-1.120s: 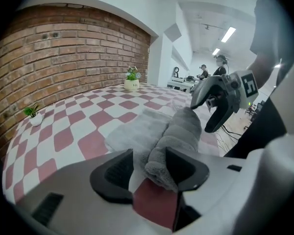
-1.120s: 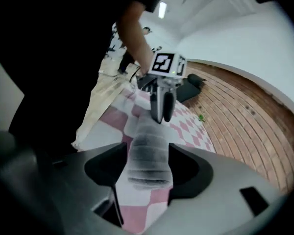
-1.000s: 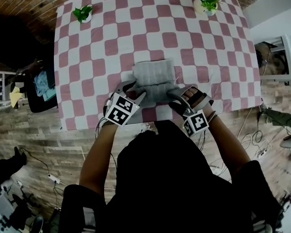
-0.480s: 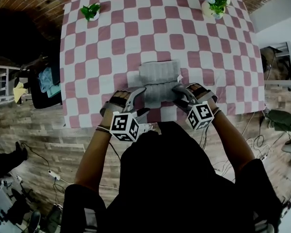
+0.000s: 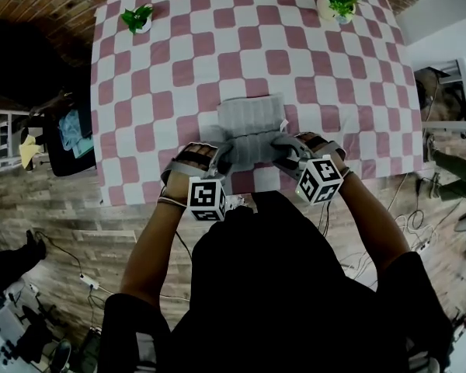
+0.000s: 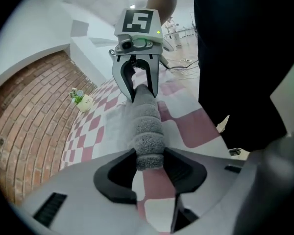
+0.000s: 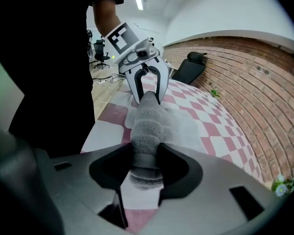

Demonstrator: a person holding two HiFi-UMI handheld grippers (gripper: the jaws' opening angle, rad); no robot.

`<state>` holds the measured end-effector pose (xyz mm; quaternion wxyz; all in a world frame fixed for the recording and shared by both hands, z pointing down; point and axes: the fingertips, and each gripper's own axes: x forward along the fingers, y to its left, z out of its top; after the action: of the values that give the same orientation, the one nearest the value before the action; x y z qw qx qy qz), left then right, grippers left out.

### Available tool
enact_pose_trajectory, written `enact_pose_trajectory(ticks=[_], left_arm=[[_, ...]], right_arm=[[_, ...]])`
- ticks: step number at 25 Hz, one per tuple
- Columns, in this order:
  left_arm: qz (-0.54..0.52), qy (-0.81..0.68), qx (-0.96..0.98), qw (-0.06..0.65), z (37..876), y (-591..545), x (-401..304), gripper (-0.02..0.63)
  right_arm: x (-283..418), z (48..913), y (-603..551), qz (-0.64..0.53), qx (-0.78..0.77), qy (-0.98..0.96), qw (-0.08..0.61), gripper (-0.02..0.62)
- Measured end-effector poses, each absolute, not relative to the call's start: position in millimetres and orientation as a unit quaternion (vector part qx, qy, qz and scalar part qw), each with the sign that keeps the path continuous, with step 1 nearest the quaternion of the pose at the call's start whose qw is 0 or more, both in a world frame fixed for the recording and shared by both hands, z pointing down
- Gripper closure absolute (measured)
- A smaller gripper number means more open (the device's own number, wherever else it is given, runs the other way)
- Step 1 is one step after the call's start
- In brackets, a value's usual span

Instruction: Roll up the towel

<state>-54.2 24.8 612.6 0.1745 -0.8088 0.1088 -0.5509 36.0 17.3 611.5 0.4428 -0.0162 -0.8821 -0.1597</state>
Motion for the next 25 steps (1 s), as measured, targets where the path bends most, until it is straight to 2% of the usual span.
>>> enact_pose_trajectory(ticks=[3,7,13,21,25], left_arm=[[-0.54,0.079,-0.829,0.123,610,45,-52,0.439],[-0.515,0.034,-0.856,0.025,606,67,-50,0.434],[-0.438,0.056,-0.888,-0.13,597,38,-58,0.417],[-0.305,0.186,-0.888,-0.29,590,-18,-73,0.407],[-0.26,0.286,-0.867,-0.315,585,-59,-88,0.417]], right_arm=[[40,608,41,-0.13,-0.049,-0.887,0.441,0.428],[43,600,64,-0.036,-0.095,-0.897,0.43,0.428],[40,587,37,0.082,-0.097,-0.915,0.383,0.417],[45,573,-38,0.109,0.06,-0.944,0.306,0.399],[53,569,-87,0.099,0.198,-0.936,0.272,0.399]])
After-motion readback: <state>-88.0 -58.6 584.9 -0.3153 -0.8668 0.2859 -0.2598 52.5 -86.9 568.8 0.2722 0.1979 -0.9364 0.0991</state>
